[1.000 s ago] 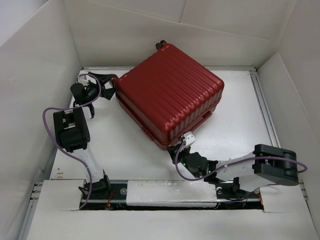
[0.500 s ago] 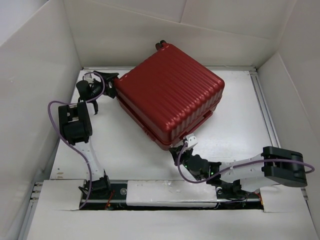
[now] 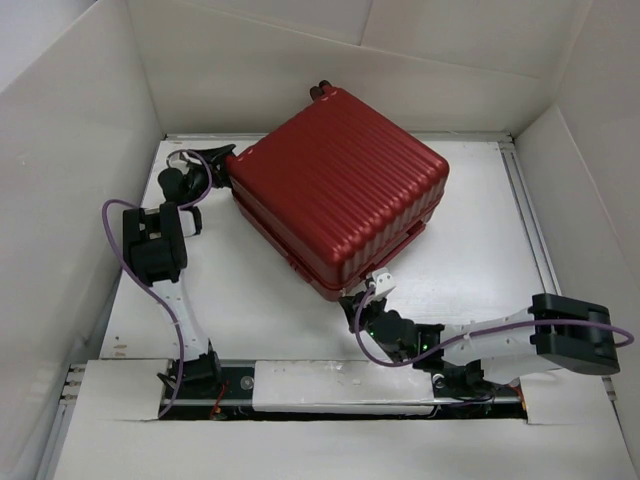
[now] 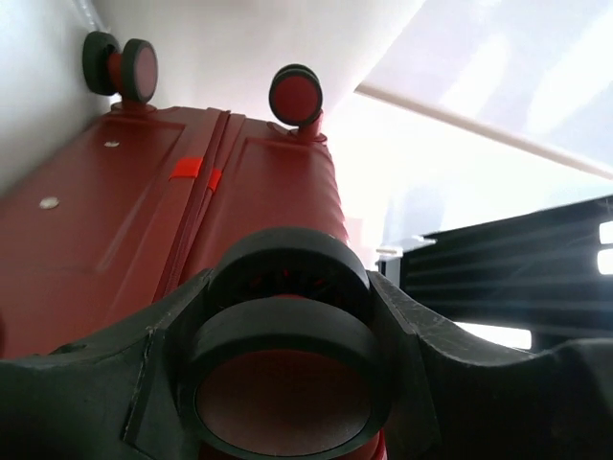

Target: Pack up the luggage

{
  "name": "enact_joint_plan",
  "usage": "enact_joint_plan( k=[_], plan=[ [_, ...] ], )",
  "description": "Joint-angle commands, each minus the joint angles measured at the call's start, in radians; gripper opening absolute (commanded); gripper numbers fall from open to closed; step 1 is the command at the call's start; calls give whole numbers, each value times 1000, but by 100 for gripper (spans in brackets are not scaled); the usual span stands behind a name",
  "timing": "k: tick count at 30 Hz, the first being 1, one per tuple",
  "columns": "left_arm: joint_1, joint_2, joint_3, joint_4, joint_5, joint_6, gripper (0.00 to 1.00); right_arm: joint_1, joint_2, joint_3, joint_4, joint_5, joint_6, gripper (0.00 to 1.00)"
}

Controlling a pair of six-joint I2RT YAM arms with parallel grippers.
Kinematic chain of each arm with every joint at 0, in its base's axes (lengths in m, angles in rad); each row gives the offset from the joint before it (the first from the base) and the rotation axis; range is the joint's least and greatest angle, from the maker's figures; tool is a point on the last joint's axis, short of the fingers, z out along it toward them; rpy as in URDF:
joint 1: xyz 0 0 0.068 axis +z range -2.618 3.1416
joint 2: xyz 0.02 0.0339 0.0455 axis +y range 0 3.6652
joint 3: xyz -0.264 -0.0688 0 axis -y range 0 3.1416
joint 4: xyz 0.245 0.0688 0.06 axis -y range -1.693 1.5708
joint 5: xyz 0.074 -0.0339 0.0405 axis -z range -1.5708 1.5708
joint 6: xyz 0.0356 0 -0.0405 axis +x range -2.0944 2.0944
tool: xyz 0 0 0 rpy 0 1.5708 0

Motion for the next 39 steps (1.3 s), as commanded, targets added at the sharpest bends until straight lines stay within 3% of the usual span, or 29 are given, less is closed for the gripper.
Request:
enact_joint_plan(
  k=[1,11,17,23,29,30,35,39],
  plan=[
    [40,-181,-79,324,28,5,0,35,-53,78,-38,15,32,0],
    [60,-520,-317,191,38,116,0,118,-170,141,-314,62,111,0],
    [60,-674,-429,95,38,140,0,129,-282,113,-382,103,126,0],
    [60,-944,-592,-234,51,336,0,82,-437,115,-457,99,26,0],
    [88,-1192,-759,-389,42,425,0,-30,-526,115,-527,-34,-26,0],
    [97,-1223,-776,-481,42,482,0,-30,-538,115,-527,-54,-26,0],
    [97,-1431,-934,-569,-31,554,0,6,-499,105,-561,-238,72,0],
    [97,-1401,-958,-604,-65,624,0,61,-384,184,-651,-482,78,0]
  ],
)
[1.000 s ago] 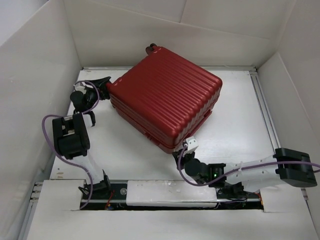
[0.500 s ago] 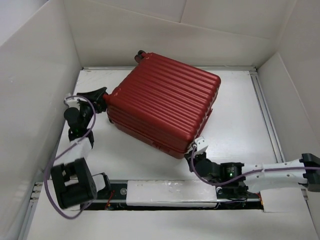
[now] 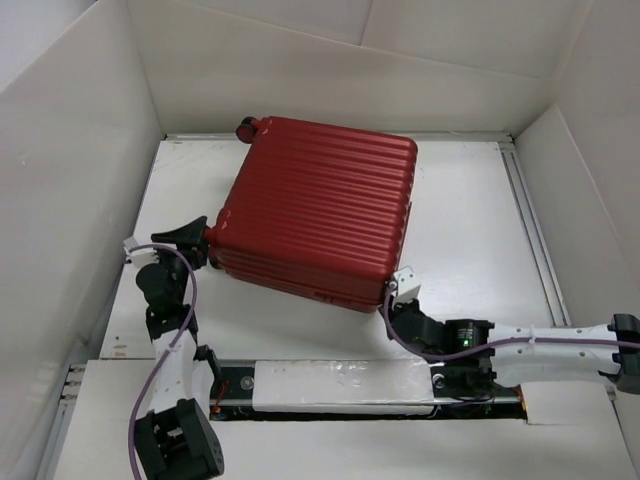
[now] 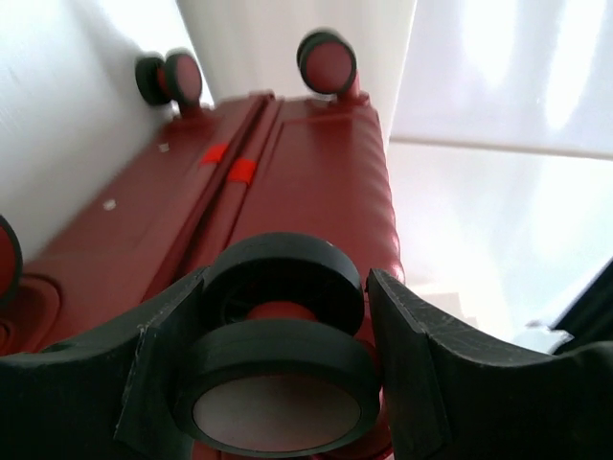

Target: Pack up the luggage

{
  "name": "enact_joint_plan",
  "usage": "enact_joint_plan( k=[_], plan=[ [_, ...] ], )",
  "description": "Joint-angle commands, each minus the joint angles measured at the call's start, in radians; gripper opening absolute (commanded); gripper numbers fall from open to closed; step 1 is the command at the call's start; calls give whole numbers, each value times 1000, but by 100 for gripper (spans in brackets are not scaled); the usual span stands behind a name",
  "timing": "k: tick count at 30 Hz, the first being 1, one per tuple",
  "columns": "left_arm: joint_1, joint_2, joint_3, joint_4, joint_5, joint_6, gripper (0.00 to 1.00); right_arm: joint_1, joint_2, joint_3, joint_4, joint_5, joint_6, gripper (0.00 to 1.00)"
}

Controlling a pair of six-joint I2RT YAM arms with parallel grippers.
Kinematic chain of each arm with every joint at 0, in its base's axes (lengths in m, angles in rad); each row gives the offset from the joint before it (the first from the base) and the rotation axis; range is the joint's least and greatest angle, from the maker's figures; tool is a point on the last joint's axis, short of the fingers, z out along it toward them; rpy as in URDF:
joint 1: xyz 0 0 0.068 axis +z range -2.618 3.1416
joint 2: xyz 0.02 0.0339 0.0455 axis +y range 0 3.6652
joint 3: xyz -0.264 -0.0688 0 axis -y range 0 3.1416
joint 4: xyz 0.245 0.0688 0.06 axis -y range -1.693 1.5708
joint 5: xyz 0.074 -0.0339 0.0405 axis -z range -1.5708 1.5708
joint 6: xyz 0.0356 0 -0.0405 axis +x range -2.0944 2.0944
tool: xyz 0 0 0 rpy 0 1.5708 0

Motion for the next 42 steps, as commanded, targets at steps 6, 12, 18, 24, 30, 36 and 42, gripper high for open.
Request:
enact_joint_plan(
  k=[6,12,18,24,30,36,42],
  plan=[
    [-48,109,-38,120,269,173,0,227,102,228,177,-521,22,0],
    [-48,45,-65,119,282,172,0,198,57,281,243,-361,-56,0],
    [-87,3,-74,119,306,163,0,-166,-137,281,208,-589,-139,0],
    [-112,-49,-107,109,292,153,0,-532,-73,365,29,-893,-238,0],
    [-112,-14,-64,90,283,215,0,-235,-452,167,-172,-485,-32,8],
    [-112,77,-15,112,294,224,0,-202,-682,17,-258,-462,64,35],
    [-112,172,53,126,305,233,0,-202,-409,64,-246,-388,77,48]
  ],
)
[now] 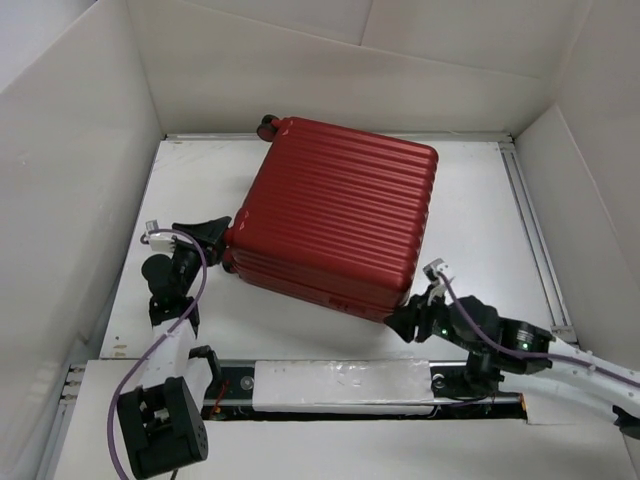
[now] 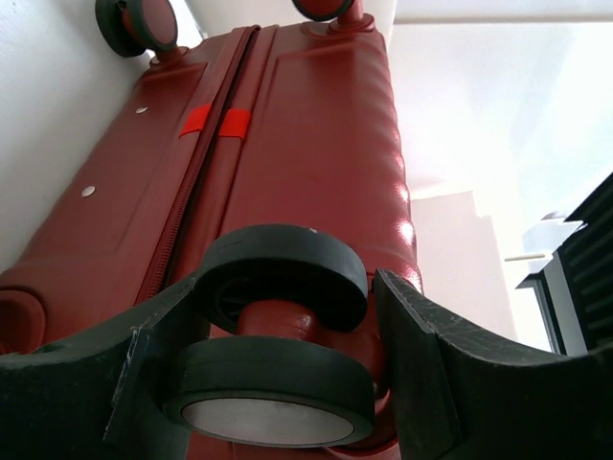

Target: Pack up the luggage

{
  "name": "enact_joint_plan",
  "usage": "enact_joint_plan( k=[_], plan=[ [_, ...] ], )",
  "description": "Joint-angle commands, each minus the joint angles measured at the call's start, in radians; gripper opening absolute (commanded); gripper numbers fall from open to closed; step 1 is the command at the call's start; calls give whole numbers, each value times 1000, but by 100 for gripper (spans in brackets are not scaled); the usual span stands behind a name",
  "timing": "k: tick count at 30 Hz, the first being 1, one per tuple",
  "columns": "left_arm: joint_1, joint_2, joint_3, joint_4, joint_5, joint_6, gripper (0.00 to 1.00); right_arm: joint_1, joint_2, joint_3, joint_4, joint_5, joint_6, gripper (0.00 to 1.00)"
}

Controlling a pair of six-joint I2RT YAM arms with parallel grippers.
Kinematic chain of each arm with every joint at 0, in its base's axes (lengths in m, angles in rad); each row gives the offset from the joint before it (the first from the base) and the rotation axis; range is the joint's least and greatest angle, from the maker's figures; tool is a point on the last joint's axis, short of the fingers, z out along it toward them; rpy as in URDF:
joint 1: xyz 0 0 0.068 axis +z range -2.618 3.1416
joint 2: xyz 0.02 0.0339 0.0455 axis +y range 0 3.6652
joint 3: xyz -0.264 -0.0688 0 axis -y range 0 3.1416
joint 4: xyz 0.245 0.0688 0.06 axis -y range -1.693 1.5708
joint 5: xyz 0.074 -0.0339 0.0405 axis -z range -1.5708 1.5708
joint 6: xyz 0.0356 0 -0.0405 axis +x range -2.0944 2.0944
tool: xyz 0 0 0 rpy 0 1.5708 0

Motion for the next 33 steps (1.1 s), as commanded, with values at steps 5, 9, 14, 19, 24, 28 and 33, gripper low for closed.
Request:
enact_joint_plan(
  k=[5,9,14,19,24,28,33],
  plan=[
    [-18,80,52,26,160,148,0,6,316,96,-17,191,73,56],
    [6,111,62,42,169,138,0,6,329,74,33,229,95,60],
    [6,144,72,65,137,115,0,6,193,11,6,198,152,40],
    [6,186,72,131,117,66,0,17,151,-12,-96,354,357,67],
    [6,195,72,131,117,66,0,17,235,-3,-11,356,275,68],
    [6,195,72,140,126,66,0,17,289,-3,140,326,94,67],
    [6,195,63,140,126,75,0,17,225,-74,289,312,-40,60]
  ],
)
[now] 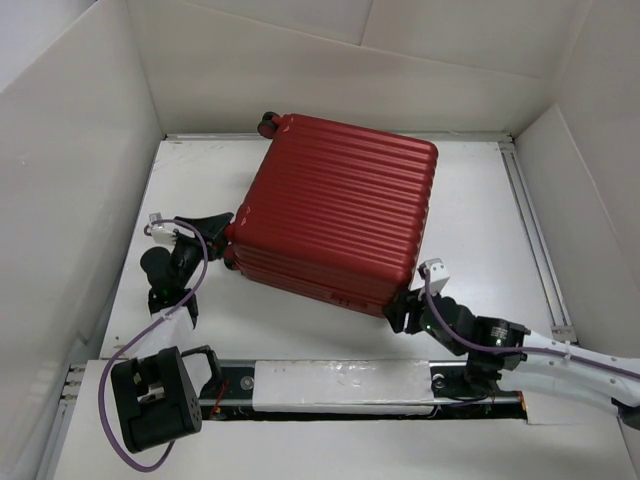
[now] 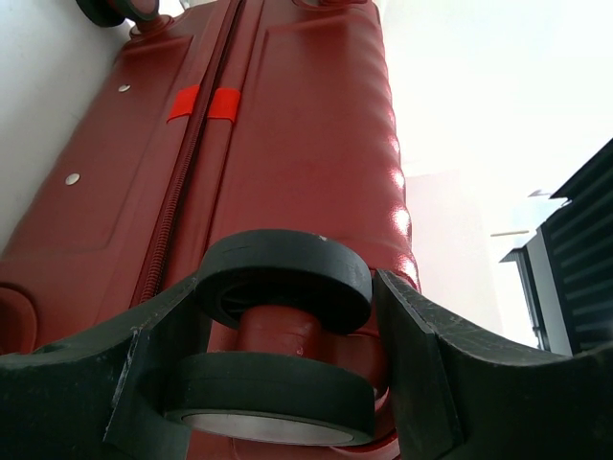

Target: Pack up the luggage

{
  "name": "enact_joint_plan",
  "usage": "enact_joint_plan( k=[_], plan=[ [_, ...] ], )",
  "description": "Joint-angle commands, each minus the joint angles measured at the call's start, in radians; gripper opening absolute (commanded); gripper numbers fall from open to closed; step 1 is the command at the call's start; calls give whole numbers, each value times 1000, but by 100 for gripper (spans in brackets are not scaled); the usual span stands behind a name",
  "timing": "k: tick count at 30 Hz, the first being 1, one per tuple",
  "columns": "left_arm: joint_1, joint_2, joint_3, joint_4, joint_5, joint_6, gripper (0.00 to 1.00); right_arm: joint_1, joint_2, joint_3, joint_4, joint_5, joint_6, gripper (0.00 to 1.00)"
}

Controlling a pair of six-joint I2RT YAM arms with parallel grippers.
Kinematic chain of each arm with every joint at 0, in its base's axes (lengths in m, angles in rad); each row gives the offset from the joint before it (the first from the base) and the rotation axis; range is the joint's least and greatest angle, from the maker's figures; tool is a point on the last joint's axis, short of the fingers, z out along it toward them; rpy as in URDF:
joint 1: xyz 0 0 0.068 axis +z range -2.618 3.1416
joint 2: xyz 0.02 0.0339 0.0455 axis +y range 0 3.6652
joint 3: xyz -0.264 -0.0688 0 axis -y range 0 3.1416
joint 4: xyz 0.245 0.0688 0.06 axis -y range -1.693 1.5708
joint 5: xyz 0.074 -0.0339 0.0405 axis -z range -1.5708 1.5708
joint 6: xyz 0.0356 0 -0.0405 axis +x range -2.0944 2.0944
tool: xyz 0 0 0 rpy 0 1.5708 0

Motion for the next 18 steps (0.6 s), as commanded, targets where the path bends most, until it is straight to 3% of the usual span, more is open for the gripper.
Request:
enact_joint_plan(
  k=[1,4,6,11,13,16,18],
  plan=[
    [-10,12,10,2,25,103,0,-4,-53,-47,198,50,-122,56],
    [-10,12,0,2,25,103,0,-4,-102,-78,219,75,-122,35],
    [-10,12,0,2,25,103,0,-4,-103,-103,231,98,-122,30],
    [-43,-6,-11,2,15,112,0,-4,-68,-92,245,138,-99,0],
    [-56,-16,-11,2,-5,121,0,7,-44,-92,274,138,-99,0],
    [-56,-34,-33,2,-5,121,0,57,9,-60,328,17,-120,0],
    [-56,-52,-33,-9,-5,134,0,110,81,47,290,-159,-97,0]
  ],
)
